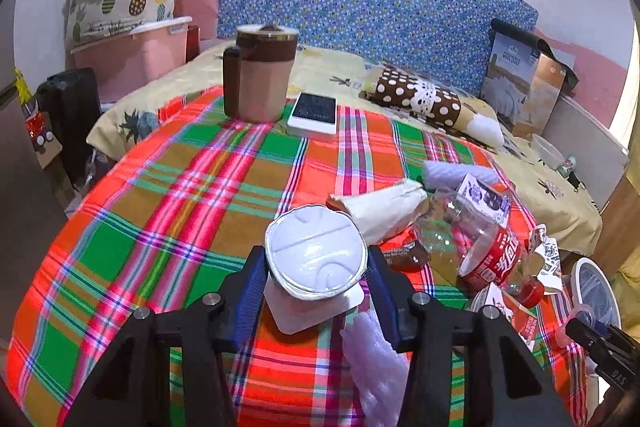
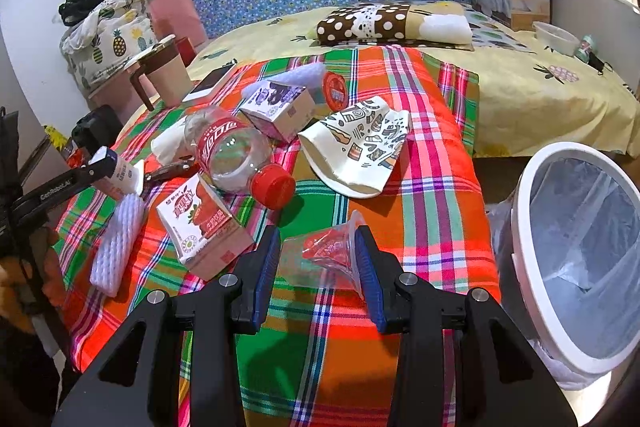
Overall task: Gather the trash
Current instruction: 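Carry both held cups over the white trash bin with both tools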
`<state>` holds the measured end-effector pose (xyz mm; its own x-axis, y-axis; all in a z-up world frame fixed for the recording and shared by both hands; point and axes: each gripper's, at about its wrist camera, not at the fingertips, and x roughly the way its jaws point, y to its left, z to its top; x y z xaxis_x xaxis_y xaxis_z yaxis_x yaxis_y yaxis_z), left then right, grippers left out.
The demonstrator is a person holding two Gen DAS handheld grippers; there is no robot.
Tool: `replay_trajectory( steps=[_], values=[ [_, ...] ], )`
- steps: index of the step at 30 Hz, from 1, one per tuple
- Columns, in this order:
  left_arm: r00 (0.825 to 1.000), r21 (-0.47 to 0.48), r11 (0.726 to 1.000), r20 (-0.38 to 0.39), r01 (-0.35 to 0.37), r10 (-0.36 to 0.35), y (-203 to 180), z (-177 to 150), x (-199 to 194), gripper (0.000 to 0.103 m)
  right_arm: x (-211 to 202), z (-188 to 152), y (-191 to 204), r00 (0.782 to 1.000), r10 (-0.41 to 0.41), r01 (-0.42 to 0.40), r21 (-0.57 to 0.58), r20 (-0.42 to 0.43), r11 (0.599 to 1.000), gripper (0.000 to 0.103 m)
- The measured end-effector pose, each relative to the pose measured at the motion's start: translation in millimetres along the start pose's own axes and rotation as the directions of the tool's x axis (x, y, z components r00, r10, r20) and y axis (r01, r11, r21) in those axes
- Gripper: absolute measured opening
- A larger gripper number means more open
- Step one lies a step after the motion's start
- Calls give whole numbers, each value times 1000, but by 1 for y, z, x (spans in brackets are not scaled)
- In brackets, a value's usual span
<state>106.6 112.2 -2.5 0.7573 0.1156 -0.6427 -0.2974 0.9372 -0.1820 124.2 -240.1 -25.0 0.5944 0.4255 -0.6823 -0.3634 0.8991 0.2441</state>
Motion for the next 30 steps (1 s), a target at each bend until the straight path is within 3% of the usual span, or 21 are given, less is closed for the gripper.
replay_trajectory(
  steps=[8, 19, 25, 30],
  values=[
    [998, 36, 998, 42, 49, -50, -16, 8, -32, 50, -13, 3, -1, 999, 11, -11, 0, 35, 1000, 41],
    [974, 140, 965, 18, 223, -228, -90, 3, -59, 50, -39, 2, -26, 994, -27, 23, 42, 102, 999, 41],
    [938, 218, 913, -32, 343, -345, -154, -3, -61, 50, -56, -6, -61, 988, -90, 76, 110, 129, 991, 41],
    [887, 275, 844, -109, 461, -449, -219, -15, -54, 50, -67, -17, -96, 979, -162, 138, 183, 126, 973, 41]
  ],
)
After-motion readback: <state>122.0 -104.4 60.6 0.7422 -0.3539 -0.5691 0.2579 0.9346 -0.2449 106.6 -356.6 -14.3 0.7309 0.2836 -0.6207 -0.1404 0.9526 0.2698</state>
